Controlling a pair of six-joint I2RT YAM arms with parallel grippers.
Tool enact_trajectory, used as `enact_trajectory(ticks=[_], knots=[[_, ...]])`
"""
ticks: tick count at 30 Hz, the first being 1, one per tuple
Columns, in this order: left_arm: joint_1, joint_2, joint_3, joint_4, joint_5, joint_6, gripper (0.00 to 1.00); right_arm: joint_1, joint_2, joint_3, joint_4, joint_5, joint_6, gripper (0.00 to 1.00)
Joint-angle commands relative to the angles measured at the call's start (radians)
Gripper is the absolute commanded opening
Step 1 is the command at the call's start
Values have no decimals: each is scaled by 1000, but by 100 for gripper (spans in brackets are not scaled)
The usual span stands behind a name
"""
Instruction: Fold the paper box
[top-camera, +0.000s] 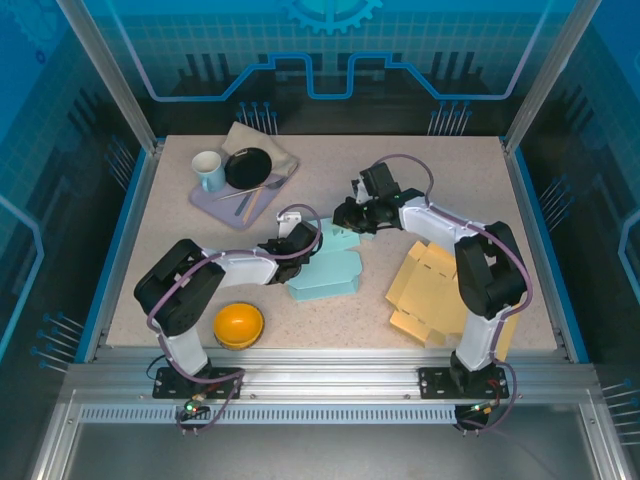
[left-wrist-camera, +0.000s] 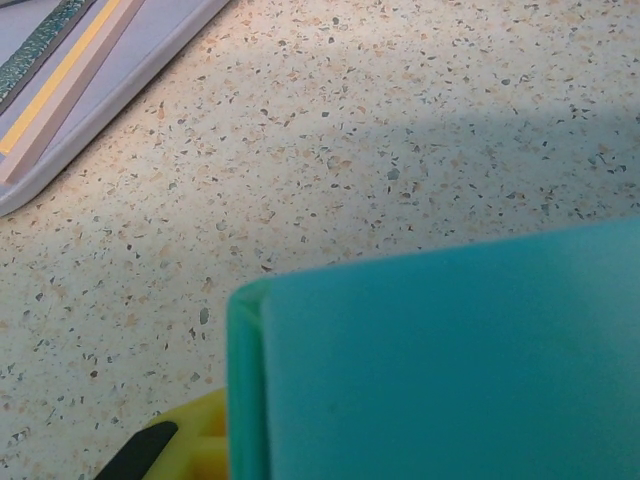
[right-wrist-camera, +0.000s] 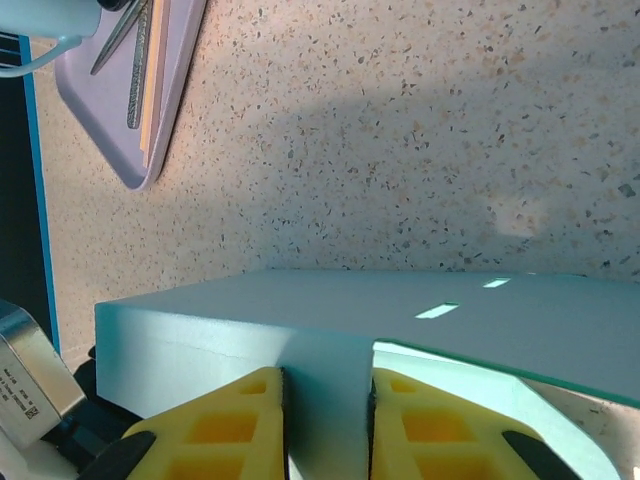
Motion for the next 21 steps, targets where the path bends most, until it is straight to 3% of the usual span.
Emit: enact_trajectory(ticks=[1,7,8,11,13,21], knots=[[-25,42,23,-82,37,29,14,22,-7,-31,11,12,16,19],[-25,50,23,-88,25,5,13,16,-46,-94,45,41,23,15],[-24,51,22,-91,24,2,14,12,-52,-105,52,37,23,18],[-25,56,25,-99,21,-7,13,1,-87,-150,78,33,25,40],[-24,58,25,-104,17,-10,13,-9,-119,-179,84,39,9,46],[-24,54,25,-111,12,-3,14,-50,-242,-315,98,87,-54,45]])
